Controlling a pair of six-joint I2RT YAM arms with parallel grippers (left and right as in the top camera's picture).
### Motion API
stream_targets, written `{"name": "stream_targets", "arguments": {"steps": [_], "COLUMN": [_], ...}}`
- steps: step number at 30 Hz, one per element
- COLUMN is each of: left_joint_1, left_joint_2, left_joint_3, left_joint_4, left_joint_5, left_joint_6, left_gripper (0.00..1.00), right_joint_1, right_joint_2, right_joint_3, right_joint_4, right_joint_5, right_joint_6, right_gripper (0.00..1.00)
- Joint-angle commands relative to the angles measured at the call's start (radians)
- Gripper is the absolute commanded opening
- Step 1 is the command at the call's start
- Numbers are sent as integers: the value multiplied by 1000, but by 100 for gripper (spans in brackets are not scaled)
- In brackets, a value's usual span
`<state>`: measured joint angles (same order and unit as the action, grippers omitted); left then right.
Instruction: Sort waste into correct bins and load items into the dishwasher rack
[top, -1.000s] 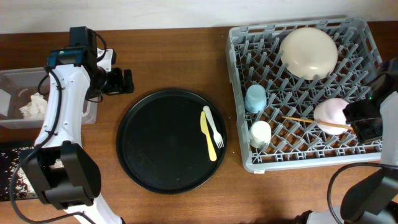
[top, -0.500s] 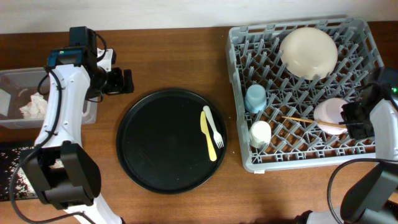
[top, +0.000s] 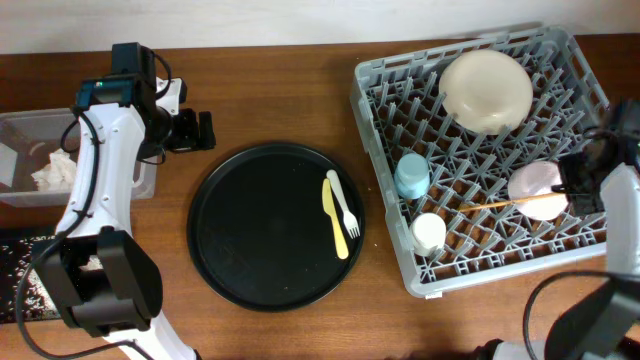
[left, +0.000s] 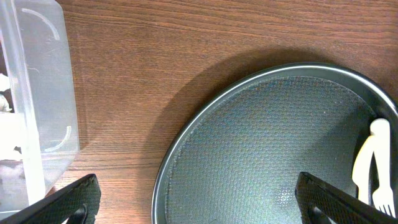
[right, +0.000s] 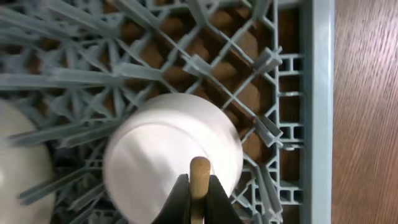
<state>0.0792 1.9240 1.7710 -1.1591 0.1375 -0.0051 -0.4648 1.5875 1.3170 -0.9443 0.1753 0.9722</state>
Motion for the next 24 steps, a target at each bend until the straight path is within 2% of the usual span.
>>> {"name": "stream_targets", "arguments": {"steps": [1, 3, 4, 5, 7, 10, 11, 13, 15, 18, 20, 24], "left_joint_1": [2, 2, 2, 2, 2, 2, 2, 2, 2, 2, 2, 2], "left_joint_2": [-10, -10, -10, -10, -10, -10, -10, -10, -10, -10, -10, -10], "left_joint_3": [10, 10, 10, 10, 10, 10, 10, 10, 10, 10, 10, 10], "left_joint_4": [0, 0, 0, 0, 0, 0, 0, 0, 0, 0, 0, 0], "left_joint_5": [-4, -4, -4, -4, -4, -4, -4, -4, -4, -4, -4, -4], "left_joint_6": [-10, -10, -10, -10, -10, -10, -10, -10, -10, -10, -10, -10], "left_gripper": [100, 100, 100, 100, 100, 100, 100, 100, 100, 100, 100, 100], "right_joint_1": [0, 0, 0, 7, 66, 195, 265, 376, 456, 539, 542, 542], "right_joint_2": [-95, -158, -190, -216, -251, -248, -232, -168, -92, 64, 148, 207], "right_joint_3": [59, 89, 107, 133, 224, 266, 266, 266, 266, 266, 266, 266], "right_joint_4": [30, 70, 90, 114, 126, 111, 79, -14, -53, -69, -44, 69], "right_joint_5": [39, 39, 39, 39, -2, -369, -410, -400, -364, -208, -208, -192], "right_joint_6": [-51, -76, -143, -261, -611, -1016, -1169, -1389, -1410, -1409, -1347, -1177], "right_gripper": [4, 4, 4, 4, 4, 4, 4, 4, 4, 4, 4, 4]}}
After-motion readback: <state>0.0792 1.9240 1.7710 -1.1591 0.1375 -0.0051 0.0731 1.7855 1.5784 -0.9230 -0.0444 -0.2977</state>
